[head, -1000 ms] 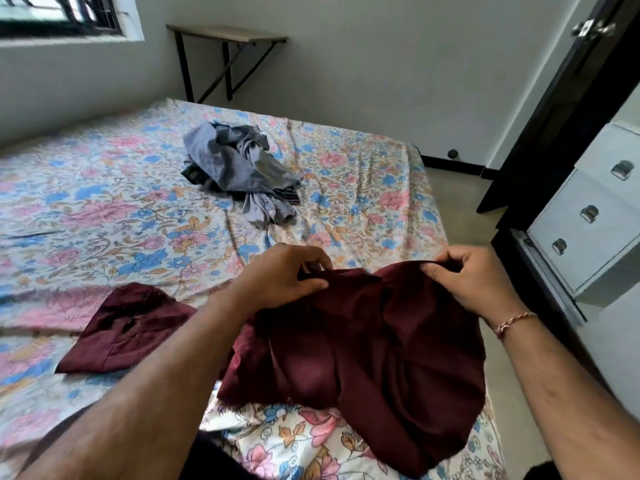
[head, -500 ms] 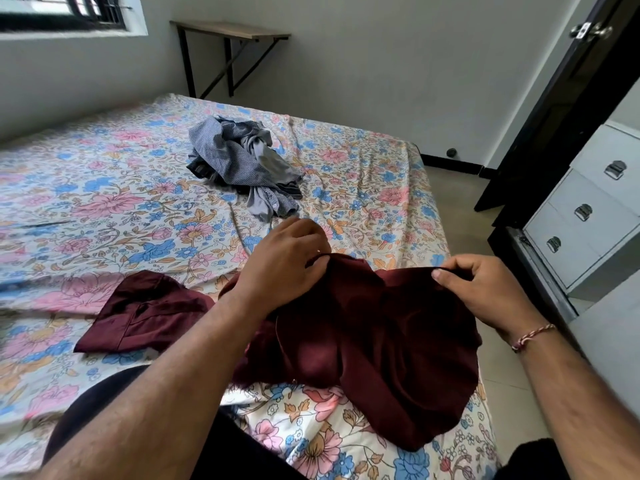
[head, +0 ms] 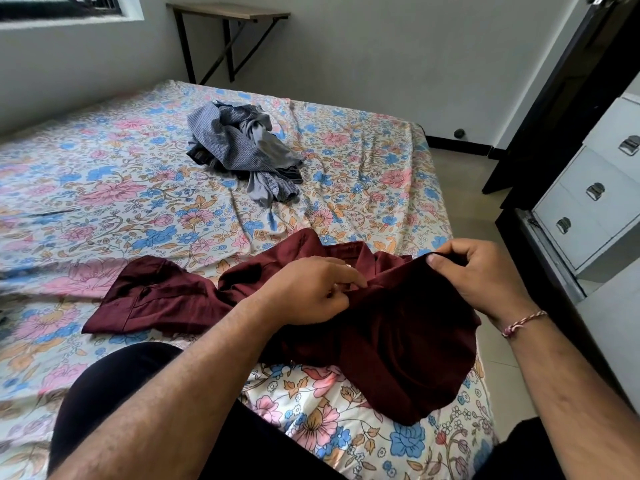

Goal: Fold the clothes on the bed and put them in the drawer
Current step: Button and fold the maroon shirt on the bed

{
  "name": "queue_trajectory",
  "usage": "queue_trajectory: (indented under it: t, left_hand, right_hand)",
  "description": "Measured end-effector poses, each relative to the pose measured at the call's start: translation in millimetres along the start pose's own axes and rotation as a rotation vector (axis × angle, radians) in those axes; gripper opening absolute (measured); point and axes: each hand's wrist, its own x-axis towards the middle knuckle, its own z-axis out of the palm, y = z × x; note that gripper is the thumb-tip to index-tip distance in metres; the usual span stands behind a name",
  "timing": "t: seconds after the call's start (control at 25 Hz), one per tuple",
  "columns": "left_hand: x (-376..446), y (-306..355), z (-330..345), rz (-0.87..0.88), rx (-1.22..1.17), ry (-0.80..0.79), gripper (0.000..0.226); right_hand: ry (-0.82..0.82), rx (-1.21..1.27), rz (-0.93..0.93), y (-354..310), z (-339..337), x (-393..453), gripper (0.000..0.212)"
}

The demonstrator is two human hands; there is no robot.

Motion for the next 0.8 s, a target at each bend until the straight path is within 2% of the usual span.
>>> queue_trajectory:
  t: [0.08, 0.16, 0.4, 0.56, 0.72, 0.8]
  left_hand:
    - [0.3, 1.4, 1.5, -0.002, -0.081, -0.035, 0.036]
    - [-1.4, 1.4, 1.3, -0.019, -0.065, -0.033, 0.041]
    - [-1.8, 3.6, -3.4, 0.037, -0.024, 0.102, 0.031]
    - [-2.1, 3.5, -3.7, 0.063, -0.043, 0.001, 0.028]
    - [0.3, -6.7, 1.5, -0.033, 0.012, -0.145, 0.046]
    - [0.8, -7.4, 0.6, -0.049, 0.009, -0.18, 0.043]
  right_hand:
    - [0.002, -0.004, 0.003, -0.1, -0.1, 0.8, 0.011]
    - [-0.003, 0.0, 0.014, 0.3, -0.5, 3.0, 0.011]
    - [0.003, -0.009, 0.015, -0.5, -0.5, 6.3, 0.012]
    - [-0.003, -0.019, 0.002, -0.4, 1.5, 6.3, 0.011]
    - [-0.007, -0.026, -0.007, 0.4, 4.8, 5.3, 0.009]
    - [-0.016, -0.005, -0.002, 2.5, 6.6, 6.1, 0.01]
